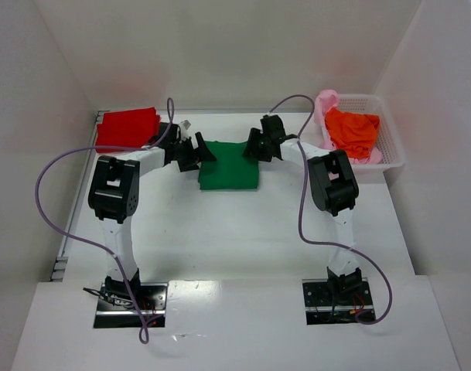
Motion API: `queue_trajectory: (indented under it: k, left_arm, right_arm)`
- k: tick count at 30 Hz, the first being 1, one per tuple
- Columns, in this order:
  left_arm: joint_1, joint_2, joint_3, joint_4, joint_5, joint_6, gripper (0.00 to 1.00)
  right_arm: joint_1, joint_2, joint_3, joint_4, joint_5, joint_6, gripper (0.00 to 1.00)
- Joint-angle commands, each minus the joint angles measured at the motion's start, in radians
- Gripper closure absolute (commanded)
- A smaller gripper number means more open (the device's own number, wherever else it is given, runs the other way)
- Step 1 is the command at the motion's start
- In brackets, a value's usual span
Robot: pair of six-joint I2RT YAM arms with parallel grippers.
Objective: Fold and stack the t-shirts
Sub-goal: Put the neatly folded tshirt into the corner of the board with the left arm
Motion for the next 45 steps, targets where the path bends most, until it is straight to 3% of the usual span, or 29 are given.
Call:
queue_trajectory:
  k: [1, 11, 27, 35, 40, 41, 45]
  left_arm:
    - [0.007, 0.019, -0.04, -0.051, -0.017, 0.042, 0.0]
    - [0.007, 0.06, -0.086, 0.012, -0.005, 0.014, 0.0]
    - [0.007, 0.082, -0.046, -0.074, -0.026, 0.014, 0.27]
    - [-0.002, 0.101, -0.046, -0.083, -0.035, -0.007, 0.5]
    - [-0.002, 0.111, -0.037, -0.083, -0.017, -0.007, 0.93]
    - [-0.002, 0.111, -0.037, -0.083, -0.017, -0.007, 0.98]
    - [-0.002, 0.111, -0.004, -0.118, -0.037, 0.013, 1.0]
  right_arm:
    - [0.036, 0.042, 0.013, -0.013, -0.023, 0.004, 0.38]
    - [0.036, 0.042, 0.013, -0.013, -0.033, 0.004, 0.38]
    - [0.036, 0.042, 0.013, -0.029, -0.023, -0.005, 0.38]
    - [0.036, 0.014, -0.025, -0.032, -0.014, -0.035, 0.38]
    - [0.036, 0.014, -0.032, -0.032, -0.014, -0.035, 0.38]
    - [0.036, 0.008, -0.034, -0.032, -0.014, -0.035, 0.38]
    - [0.036, 0.005, -0.034, -0.023, -0.014, -0.035, 0.38]
